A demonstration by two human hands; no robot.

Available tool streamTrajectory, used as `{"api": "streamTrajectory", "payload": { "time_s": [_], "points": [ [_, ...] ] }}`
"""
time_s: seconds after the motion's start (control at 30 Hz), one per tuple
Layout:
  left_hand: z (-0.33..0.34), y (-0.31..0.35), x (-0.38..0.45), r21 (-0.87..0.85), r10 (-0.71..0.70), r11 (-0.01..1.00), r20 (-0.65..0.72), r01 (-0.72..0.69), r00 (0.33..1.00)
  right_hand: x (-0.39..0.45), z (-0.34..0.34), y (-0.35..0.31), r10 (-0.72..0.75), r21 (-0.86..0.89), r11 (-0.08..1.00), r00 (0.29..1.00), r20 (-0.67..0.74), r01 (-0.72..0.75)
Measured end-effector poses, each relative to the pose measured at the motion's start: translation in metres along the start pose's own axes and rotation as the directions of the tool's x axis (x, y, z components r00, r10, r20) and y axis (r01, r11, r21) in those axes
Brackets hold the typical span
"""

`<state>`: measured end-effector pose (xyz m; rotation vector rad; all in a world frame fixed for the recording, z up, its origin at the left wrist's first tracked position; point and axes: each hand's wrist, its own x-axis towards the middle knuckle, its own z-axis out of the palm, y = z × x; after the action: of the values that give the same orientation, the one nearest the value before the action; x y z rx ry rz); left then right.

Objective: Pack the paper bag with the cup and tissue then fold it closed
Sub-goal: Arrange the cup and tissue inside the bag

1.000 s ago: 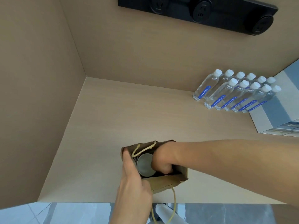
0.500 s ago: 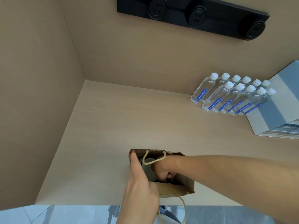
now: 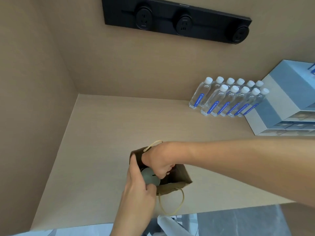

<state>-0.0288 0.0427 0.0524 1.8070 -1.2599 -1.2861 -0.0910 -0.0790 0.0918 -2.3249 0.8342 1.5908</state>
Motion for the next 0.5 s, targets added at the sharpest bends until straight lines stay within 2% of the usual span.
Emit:
{"api": "streamTrajectory", "payload": {
  "time_s": [0.13, 0.3, 0.5],
  "points": [
    [0.001, 0.002, 0.001, 0.024, 0.001, 1.0, 0.031, -0.002, 1.0, 0.01, 0.026, -0.008, 0.019, 0.154, 0.988, 0.986, -0.168, 0.007],
    [0.0, 0.003, 0.0, -0.002, 0.027, 1.0, 0.06, -0.027, 0.998, 0.039, 0.05, -0.011, 0.092, 0.412, 0.91, 0.993, -0.073, -0.054],
    [0.002, 0.002, 0.001, -0.011, 0.03, 1.0, 0.05, -0.029, 0.998, 0.05, 0.057, -0.014, 0.183, 0.589, 0.801, 0.981, -0.063, -0.112]
  ]
}}
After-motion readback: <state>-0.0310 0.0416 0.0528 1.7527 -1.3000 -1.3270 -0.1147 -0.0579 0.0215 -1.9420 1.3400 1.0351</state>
